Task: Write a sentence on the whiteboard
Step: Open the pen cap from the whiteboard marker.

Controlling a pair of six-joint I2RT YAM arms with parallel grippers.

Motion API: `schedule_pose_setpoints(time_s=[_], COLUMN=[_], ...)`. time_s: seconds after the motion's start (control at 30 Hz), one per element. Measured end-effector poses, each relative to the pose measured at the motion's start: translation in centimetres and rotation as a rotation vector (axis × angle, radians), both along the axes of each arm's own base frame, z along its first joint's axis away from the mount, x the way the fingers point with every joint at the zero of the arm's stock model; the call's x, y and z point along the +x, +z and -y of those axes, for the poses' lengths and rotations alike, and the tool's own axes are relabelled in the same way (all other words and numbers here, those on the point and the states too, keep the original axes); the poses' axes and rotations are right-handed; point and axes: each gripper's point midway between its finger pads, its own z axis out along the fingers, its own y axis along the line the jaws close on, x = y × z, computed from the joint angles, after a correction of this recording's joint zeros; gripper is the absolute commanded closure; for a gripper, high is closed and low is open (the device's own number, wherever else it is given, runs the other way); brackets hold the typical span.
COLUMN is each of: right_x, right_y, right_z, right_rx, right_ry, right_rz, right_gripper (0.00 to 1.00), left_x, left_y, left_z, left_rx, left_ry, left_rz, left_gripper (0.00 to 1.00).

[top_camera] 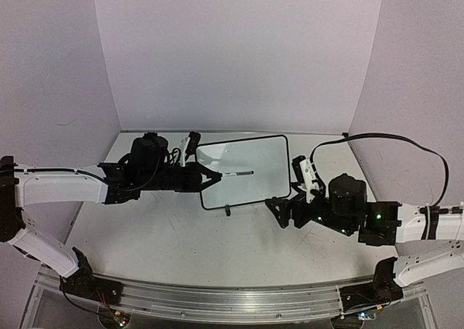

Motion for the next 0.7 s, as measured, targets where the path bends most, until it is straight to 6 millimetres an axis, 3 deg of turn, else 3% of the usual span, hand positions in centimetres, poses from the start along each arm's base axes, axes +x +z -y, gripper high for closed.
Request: schedule_pose_setpoints(time_s=[0.2,0.43,0.6,0.7], right_x=[1.7,4.8,4.5,4.5], right_y=[0.3,3.2,4.1,4.5], right_z=[-0.4,-0.5,-3.2,-4.8], right_rx=[-0.043,0.251,0.417,0.497], right_ry=[-0.081,-0.080,0.059,0.131], right_rz=[-0.048,-0.229,-0.354,-0.417], right_gripper=[0.02,0.02,0.09,0.10], left_x=[1.5,2.0,2.1,2.2], left_y=[3.5,7.5,9.2,9.1], left_z=[-0.2,-0.1,0.1,0.4], left_rx=[-0.111,-0.249,-0.319,-0.327], left_ry=[0.073,0.095,0.089,0.083], left_rz=[0.118,0.230,0.281,0.285], left_gripper=[1.00,1.00,1.00,1.00])
